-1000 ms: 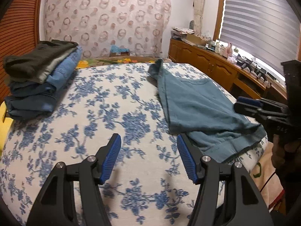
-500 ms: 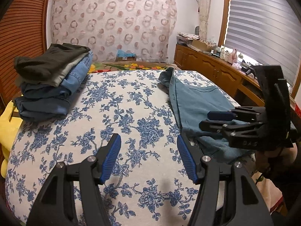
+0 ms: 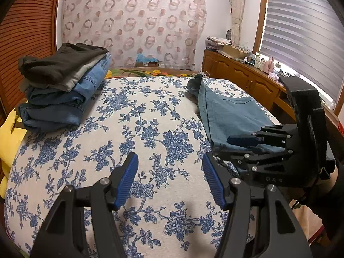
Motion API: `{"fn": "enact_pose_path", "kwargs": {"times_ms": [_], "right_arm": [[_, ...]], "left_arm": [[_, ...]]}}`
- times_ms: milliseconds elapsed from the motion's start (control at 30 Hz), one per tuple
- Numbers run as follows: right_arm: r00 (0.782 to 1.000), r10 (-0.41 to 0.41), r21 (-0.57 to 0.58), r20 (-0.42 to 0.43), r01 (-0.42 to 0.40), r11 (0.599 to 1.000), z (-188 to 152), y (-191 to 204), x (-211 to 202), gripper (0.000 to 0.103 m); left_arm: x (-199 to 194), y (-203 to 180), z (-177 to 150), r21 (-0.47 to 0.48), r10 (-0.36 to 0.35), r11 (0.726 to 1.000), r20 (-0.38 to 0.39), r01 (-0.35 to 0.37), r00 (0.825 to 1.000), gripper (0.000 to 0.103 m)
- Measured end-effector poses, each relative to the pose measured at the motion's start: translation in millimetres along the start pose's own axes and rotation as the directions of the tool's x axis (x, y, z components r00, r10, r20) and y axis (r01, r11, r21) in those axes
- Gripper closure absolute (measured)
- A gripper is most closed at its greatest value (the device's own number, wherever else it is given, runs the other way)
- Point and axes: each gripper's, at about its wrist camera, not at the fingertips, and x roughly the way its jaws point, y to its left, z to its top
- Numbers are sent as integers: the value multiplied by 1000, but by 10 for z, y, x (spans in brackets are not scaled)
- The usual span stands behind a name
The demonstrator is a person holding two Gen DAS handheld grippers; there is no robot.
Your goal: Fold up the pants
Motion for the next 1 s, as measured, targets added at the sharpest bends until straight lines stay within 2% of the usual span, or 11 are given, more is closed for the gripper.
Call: {"fn": "enact_pose_path", "kwargs": {"times_ms": [133,167,367,567,667,833,1000], "right_arm": [[1000,-3,-6,-6,3,1000,15,-32,8,96],[1000,2,-6,-4,-2,1000,21,-42,-4,99],[996,26,61,86,-32,998,108,-243,-286,100],[992,-7,108,125,-7,994,177,-497,-485,100],[992,-21,118,121,7,993,185,-615,-502,100],[995,-79,120,63,71,990,147,-830,-387,100],[994,-110,152,18,106,983,65,-1091,-298,100]], "left_arm": [[27,-31,-22,5,-5,1000,-9,5,1000,41],[37,-40,-28,7,-6,1000,-12,6,1000,41],[87,-110,-71,21,-16,1000,-30,17,999,41],[127,-189,-74,36,-29,999,-41,30,999,41],[171,-263,-34,56,-46,997,-49,49,998,41],[307,-470,87,116,-78,990,-62,85,995,41],[497,-676,164,149,-114,980,-106,129,988,41]]}}
